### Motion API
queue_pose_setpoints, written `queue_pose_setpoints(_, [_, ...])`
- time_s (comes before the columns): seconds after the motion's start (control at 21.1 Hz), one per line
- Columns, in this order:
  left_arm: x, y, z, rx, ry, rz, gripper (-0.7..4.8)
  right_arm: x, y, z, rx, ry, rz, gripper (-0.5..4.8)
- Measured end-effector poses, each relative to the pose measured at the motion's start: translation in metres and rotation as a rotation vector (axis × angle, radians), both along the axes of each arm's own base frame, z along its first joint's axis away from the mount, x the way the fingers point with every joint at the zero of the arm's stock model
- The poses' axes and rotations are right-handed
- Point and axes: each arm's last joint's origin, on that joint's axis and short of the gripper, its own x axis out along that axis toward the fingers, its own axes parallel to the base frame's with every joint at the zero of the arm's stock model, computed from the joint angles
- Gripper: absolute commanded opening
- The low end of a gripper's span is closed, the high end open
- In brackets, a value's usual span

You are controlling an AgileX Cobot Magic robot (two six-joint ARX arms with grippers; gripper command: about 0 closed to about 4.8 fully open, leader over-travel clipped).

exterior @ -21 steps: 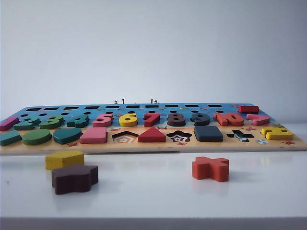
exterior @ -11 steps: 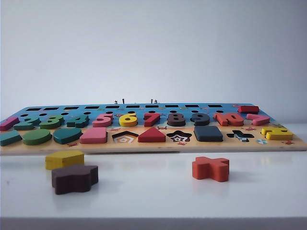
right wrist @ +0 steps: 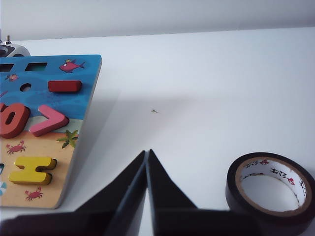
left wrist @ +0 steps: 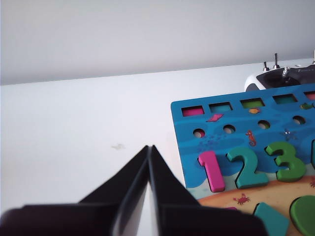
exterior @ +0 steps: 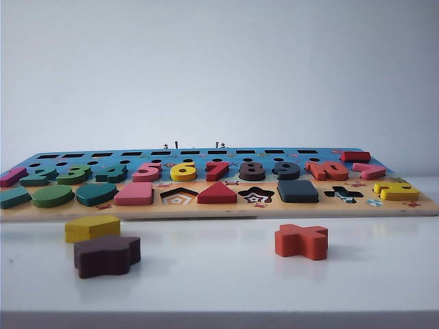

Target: Insert the cube into the slot.

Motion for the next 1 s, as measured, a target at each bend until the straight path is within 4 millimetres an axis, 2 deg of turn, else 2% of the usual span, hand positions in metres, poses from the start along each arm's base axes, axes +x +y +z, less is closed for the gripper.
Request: queue_pose_setpoints(1.0, [0.0000,0.0000,0.0000,-0.010,0.000,0.000,0.17,0.0000,0.0000,0.0000,0.000,0.000,0.000,-0.08])
